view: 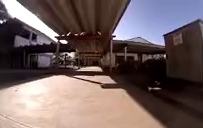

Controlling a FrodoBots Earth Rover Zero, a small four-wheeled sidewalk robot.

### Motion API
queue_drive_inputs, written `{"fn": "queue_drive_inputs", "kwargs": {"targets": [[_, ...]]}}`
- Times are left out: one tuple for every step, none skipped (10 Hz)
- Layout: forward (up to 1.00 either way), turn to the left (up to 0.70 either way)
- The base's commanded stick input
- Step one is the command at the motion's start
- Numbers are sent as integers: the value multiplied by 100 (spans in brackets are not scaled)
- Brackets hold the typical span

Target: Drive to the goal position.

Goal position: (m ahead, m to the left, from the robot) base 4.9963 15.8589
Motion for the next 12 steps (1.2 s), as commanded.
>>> {"fn": "queue_drive_inputs", "kwargs": {"targets": [[50,0],[50,0],[50,0],[50,0],[50,0],[50,0],[50,0],[50,0],[50,0],[50,0],[50,0],[50,0]]}}
